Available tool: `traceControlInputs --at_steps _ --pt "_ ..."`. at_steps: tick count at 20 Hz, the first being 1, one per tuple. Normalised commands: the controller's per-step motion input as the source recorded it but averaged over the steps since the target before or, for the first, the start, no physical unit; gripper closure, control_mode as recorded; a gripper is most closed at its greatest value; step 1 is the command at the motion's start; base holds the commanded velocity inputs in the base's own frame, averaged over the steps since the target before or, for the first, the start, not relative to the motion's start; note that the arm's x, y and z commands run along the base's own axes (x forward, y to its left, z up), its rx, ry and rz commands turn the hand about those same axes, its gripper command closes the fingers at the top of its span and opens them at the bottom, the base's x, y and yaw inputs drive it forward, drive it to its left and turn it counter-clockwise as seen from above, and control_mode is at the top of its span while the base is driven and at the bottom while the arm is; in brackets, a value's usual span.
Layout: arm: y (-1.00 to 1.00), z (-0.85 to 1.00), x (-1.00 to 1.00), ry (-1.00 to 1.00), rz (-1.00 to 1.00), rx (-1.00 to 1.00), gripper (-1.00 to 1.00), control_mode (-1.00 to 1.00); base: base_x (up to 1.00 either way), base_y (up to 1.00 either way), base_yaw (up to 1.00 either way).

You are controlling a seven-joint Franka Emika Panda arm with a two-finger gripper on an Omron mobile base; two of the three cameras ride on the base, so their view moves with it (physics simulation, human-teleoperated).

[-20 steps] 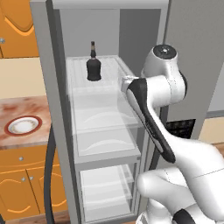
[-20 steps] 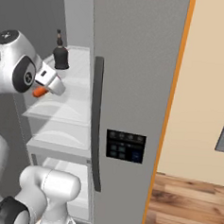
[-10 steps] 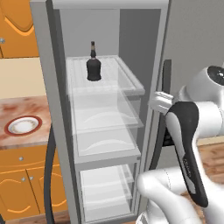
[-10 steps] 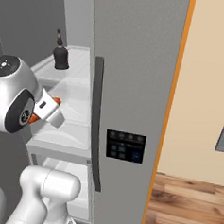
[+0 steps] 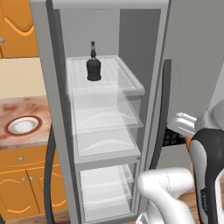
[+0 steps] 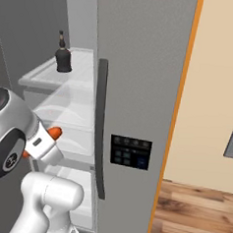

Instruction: Pick carrot from the fridge and place it on the plate on the counter.

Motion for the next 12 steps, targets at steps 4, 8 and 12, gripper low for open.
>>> traceControlInputs --at_steps 4,8,12 --pt "-0.02 -0.1 -0.03 0.04 0.0 0.0 1.0 -1.0 0.0 0.0 0.0" --pt "0.0 0.0 0.04 0.06 0.0 0.0 1.0 -1.0 0.0 0.0 0.0" --pt "0.01 0.0 0.04 0.02 0.0 0.0 1.0 -1.0 0.0 0.0 0.0"
